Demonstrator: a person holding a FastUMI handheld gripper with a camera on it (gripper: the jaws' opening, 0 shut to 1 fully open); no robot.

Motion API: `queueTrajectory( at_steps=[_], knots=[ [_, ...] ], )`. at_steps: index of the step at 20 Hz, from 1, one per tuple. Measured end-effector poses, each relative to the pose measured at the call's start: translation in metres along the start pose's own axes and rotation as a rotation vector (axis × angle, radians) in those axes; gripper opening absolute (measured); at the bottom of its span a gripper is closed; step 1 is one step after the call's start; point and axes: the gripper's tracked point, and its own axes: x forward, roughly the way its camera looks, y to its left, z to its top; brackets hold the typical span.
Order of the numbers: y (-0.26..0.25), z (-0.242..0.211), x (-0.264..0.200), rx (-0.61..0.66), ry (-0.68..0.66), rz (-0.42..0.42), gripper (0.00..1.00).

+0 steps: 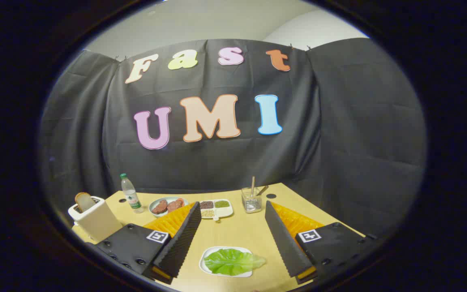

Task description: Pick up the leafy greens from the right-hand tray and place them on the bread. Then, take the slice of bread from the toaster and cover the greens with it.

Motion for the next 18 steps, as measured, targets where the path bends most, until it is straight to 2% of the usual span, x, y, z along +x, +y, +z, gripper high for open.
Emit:
queueTrajectory(
  at_steps=[8,18],
  knots=[
    [-0.010,-0.017,0.001,-0.019,0.045,-0.019,0.99],
    [-0.009,-0.016,0.016,-0.020,0.023,-0.021,0.99]
  ],
)
